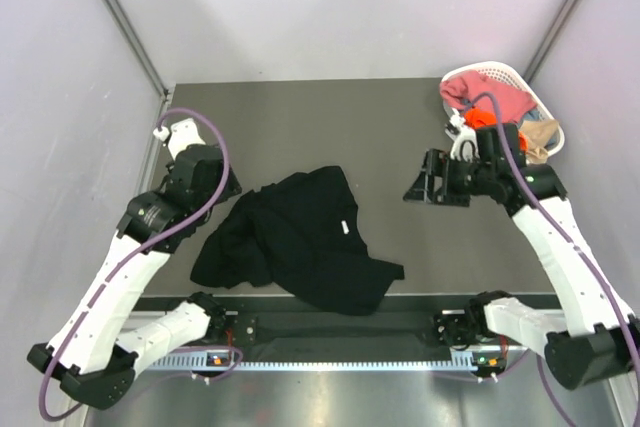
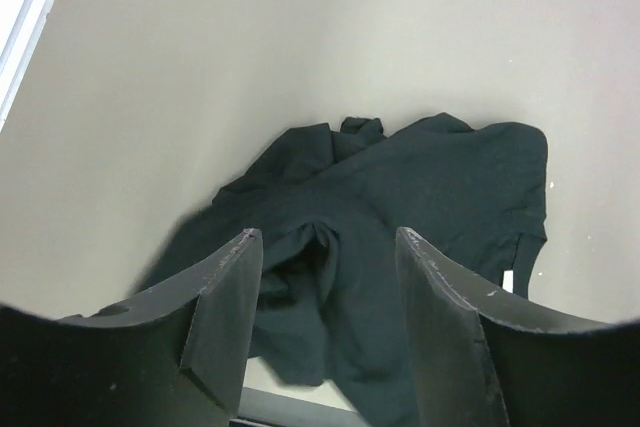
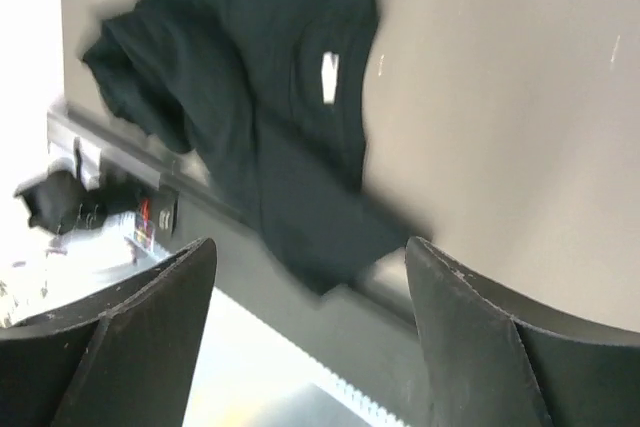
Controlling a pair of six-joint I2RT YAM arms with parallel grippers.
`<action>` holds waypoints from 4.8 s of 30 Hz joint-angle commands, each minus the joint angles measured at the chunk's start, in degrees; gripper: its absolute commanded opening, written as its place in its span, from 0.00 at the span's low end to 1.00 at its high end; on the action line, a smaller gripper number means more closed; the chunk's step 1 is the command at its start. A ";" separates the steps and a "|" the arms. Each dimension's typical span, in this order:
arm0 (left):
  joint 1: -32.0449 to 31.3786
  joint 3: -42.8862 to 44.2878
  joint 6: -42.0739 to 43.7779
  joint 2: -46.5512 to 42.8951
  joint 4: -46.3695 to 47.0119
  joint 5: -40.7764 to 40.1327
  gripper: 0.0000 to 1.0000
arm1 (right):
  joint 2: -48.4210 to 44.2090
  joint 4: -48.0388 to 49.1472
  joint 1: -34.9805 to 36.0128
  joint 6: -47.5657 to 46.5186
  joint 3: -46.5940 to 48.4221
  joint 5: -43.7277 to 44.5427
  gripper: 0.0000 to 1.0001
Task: Fold and stack the t-shirts
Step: Flatten the tshirt out
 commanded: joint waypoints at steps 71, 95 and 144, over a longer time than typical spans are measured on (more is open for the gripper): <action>4.27 10.82 14.09 46.22 9.07 15.46 0.54 | 52.63 22.23 -3.07 -8.25 25.15 29.73 0.56; 4.62 14.17 16.29 56.43 11.97 18.46 0.42 | 63.98 23.55 -5.18 -7.73 30.42 27.27 0.22; 7.44 14.60 20.51 56.79 11.62 21.98 0.00 | 27.06 18.28 0.44 -5.53 -1.92 12.86 0.65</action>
